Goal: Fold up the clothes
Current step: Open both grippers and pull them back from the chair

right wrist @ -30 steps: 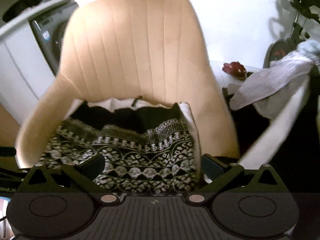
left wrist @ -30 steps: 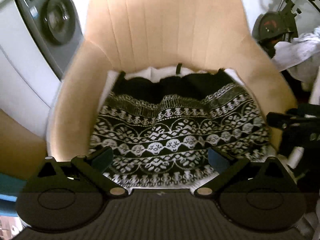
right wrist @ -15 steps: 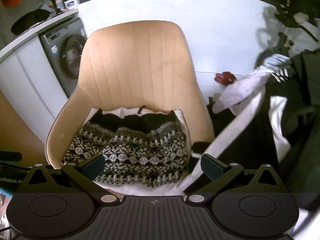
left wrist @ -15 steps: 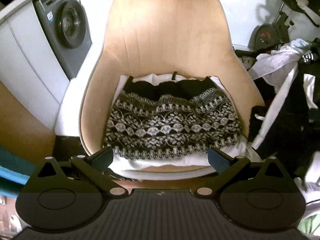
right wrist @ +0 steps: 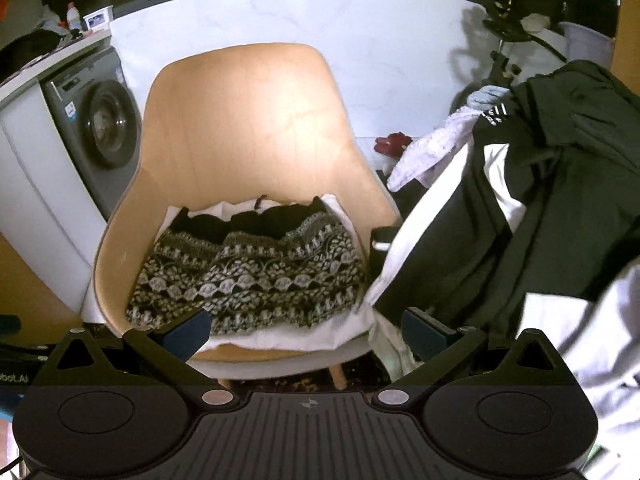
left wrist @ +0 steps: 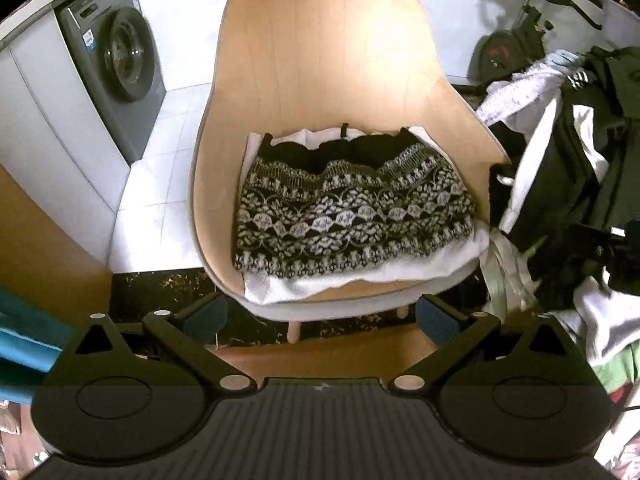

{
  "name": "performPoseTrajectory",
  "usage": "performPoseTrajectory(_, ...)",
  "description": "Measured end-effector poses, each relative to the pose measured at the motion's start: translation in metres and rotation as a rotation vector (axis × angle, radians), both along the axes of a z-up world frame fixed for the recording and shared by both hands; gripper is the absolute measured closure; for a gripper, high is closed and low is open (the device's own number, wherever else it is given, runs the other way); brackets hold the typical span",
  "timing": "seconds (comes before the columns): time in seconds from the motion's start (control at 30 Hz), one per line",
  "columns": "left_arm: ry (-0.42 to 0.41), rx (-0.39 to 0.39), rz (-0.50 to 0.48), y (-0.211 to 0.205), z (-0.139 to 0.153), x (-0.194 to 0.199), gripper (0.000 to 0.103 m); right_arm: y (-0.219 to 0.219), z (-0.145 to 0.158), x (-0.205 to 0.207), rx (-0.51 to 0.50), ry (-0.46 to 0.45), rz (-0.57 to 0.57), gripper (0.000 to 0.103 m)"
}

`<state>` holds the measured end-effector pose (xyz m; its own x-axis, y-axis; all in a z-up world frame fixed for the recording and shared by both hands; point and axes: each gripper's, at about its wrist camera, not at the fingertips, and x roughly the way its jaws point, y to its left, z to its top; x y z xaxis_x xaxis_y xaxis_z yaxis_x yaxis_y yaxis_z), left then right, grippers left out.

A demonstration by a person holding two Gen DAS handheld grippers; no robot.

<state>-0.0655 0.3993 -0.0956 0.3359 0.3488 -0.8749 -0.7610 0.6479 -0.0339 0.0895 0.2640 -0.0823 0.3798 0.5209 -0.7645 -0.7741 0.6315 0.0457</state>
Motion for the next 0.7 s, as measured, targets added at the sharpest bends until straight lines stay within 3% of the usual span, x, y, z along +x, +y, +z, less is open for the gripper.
performPoseTrajectory(0.2, -0.015, 0.016, -0.011, -0.009, 0.012, -0.025, 0.0, -0.013, 0.02, -0.036, -0.009, -0.065, 0.023, 0.001)
performPoseTrajectory(0.3, -0.024, 0.015, 0.006, -0.011, 0.019, -0.039, 0.0, -0.02, 0.031, -0.045, 0.018, -0.023, 0.056, 0.001)
performPoseTrajectory(0.7, -0.021, 0.012, 0.017, -0.031, 0.023, -0.07, 0.0, -0.041, 0.044, -0.089, -0.021, -0.006, 0.061, 0.001)
